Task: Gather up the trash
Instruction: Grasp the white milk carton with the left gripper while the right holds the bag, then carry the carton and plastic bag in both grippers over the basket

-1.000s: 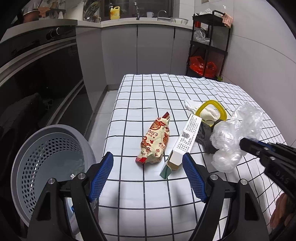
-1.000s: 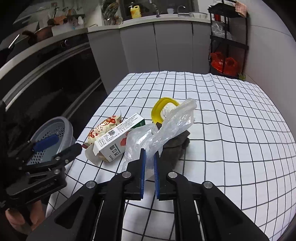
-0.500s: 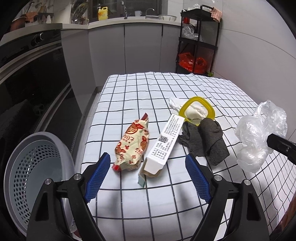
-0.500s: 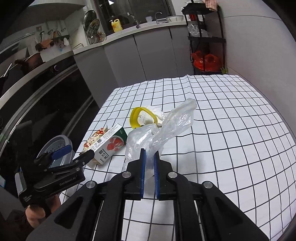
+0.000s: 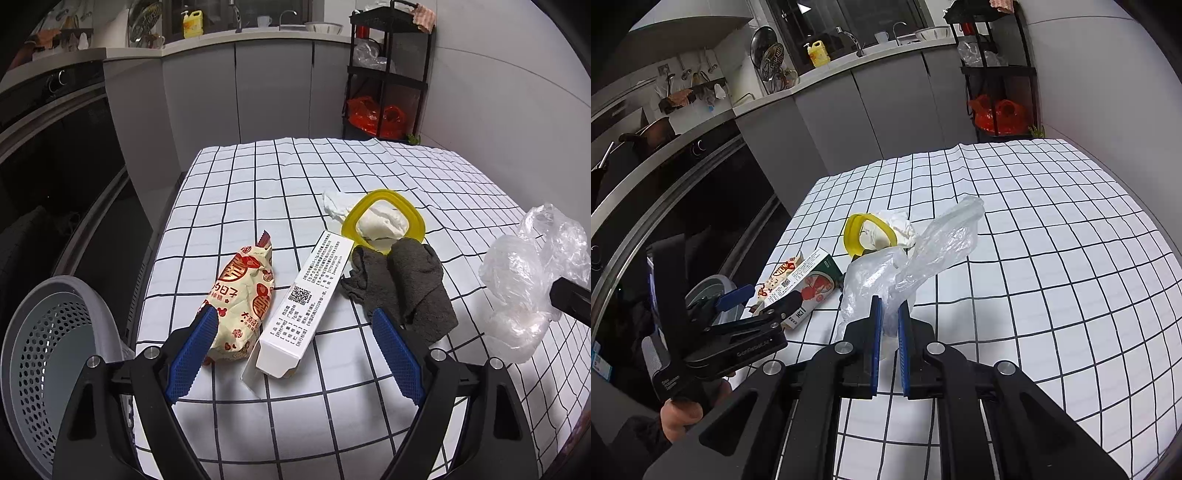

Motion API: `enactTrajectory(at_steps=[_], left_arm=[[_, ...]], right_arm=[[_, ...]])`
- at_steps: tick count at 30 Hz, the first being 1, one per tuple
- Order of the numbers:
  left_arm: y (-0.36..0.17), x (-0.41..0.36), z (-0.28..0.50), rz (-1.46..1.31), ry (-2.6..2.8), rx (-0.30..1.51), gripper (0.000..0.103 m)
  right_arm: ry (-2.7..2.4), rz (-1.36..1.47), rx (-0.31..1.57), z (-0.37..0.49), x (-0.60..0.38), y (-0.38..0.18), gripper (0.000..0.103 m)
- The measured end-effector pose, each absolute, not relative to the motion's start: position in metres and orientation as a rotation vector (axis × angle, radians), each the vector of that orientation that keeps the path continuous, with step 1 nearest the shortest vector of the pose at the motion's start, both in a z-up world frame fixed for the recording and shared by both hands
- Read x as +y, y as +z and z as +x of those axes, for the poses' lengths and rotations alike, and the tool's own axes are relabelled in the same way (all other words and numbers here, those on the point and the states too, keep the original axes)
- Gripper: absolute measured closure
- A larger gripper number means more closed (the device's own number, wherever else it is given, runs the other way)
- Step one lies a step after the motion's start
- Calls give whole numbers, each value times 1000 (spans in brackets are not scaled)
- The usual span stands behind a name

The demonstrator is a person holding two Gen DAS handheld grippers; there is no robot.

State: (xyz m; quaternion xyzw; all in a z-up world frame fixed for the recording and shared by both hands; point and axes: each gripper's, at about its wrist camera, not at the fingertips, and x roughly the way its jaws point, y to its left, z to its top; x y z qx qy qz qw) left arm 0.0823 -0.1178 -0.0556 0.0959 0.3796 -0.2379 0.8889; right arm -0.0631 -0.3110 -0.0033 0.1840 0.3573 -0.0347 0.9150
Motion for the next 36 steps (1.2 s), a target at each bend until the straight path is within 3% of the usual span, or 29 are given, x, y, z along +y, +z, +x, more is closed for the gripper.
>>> enactTrajectory(at_steps=[9,12,14,18,20,23,36], left_arm=[[-66,-130,93,202,-487,816,20],[-68,-134,93,208,-487,820,26],[-69,-136,94,209,-493,828,37],[-71,-141,93,220,-493,828,47],[-69,-142,92,223,-504,829,65],[-67,-142,89,218,-518,832,76],[-36,-116,68,199,-523,761,78]], right_arm=[[-71,381,738,-64,-311,-3,94],[-73,384,741,-64,-313,-4,94],[-75,384,740,-64,-314,-4,94],[-77,384,741,-64,-314,-4,94],[-78,384,741,-64,-314,-4,94],[-80,385,741,-64,-314,-5,94],[-77,364,727,-65,-306,-2,94]])
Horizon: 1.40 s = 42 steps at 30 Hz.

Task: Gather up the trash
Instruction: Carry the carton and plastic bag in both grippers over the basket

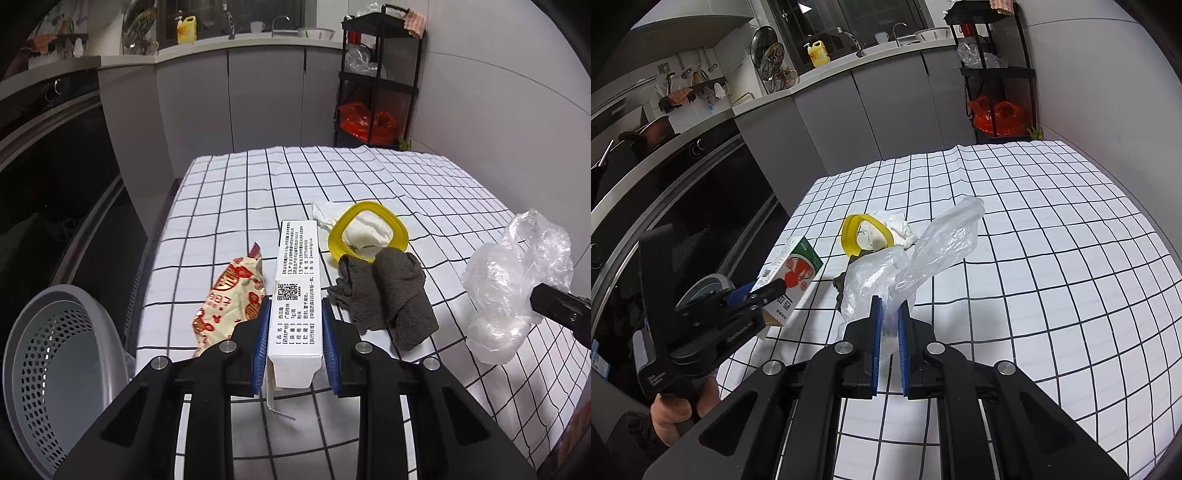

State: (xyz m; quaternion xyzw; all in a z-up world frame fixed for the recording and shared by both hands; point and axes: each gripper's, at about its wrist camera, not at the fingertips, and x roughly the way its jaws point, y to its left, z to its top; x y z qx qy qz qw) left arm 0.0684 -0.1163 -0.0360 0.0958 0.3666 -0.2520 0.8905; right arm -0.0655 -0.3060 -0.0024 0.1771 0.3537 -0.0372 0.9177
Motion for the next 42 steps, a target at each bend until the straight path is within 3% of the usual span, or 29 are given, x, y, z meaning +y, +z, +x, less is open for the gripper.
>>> enactTrajectory(at_steps=[18,42], left_arm=[[3,-21,43,150,-442,680,78],[-12,114,48,75,-203,725,77]], right_arm=[[18,304,712,-55,-253,11,94],[288,243,727,-1,-94,15,94]])
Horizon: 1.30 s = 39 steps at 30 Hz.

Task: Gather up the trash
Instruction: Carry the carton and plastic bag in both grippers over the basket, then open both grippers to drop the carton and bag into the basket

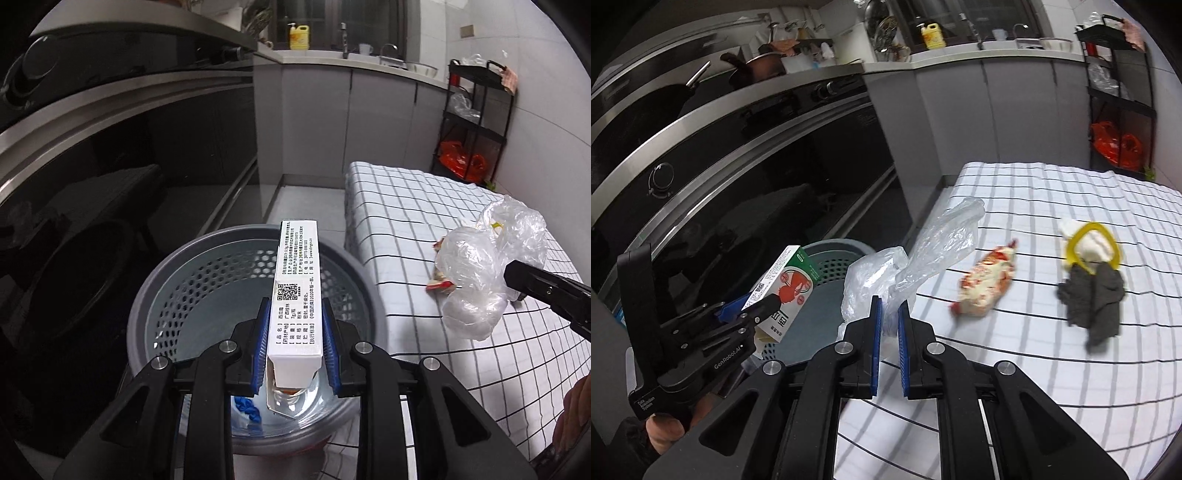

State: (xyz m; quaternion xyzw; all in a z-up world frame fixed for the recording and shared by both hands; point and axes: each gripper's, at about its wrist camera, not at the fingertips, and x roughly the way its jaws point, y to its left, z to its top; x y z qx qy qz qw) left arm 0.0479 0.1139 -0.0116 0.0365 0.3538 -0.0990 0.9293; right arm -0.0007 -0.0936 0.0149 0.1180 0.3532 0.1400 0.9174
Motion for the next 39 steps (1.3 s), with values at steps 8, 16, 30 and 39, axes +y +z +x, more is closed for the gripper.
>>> enactTrajectory(at_steps=[8,16,30,39], left_arm=[[-20,145,59,27,-150,753,77],[-29,166,71,-25,-124,790,77],[-34,176,83,-74,-115,824,77],[-32,184,80,-83,-97,812,56]], right_arm=[[347,213,756,26,-54,3,94],[378,182,807,49,-28,-12,94],[399,136,830,65,-14,-19,94],[391,141,814,61,-15,-15,73]])
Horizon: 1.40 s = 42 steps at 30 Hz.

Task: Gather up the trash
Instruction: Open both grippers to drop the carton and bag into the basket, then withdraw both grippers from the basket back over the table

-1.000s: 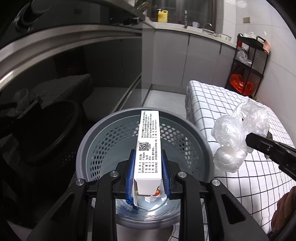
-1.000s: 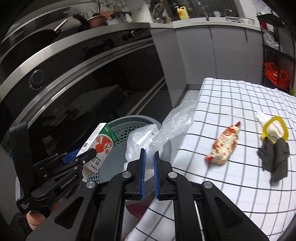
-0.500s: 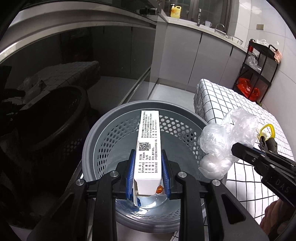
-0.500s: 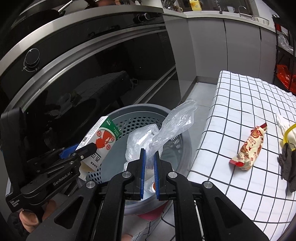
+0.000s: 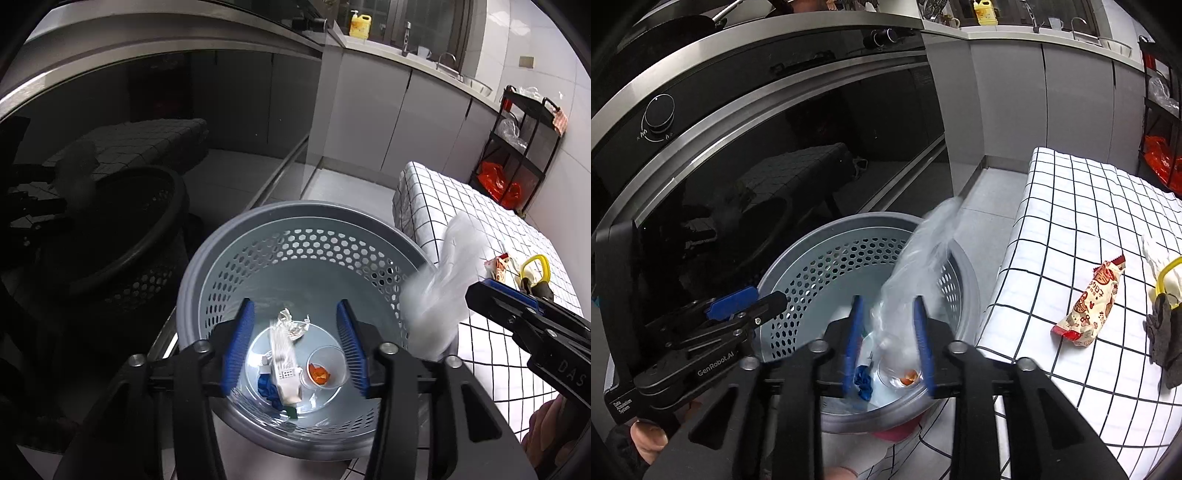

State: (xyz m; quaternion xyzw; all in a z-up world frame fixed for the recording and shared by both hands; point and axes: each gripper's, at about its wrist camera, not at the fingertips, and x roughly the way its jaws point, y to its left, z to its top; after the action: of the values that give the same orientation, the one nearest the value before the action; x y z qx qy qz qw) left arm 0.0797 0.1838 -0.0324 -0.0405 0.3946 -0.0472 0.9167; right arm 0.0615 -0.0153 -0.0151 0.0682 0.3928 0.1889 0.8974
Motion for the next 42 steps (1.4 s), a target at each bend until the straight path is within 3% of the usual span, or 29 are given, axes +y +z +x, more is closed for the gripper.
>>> enactTrajectory(at_steps=[28,37,42], left_arm=[[-23,180,72,-76,-106,781,51],[-14,165,66,-74,-111,745,41],[-8,152,60,-62,-113,713,23]], right_arm=[[347,138,818,35,-23,-14,72],[268,109,790,8,-42,-14,52],[209,109,768,-8,-65,-13,36]])
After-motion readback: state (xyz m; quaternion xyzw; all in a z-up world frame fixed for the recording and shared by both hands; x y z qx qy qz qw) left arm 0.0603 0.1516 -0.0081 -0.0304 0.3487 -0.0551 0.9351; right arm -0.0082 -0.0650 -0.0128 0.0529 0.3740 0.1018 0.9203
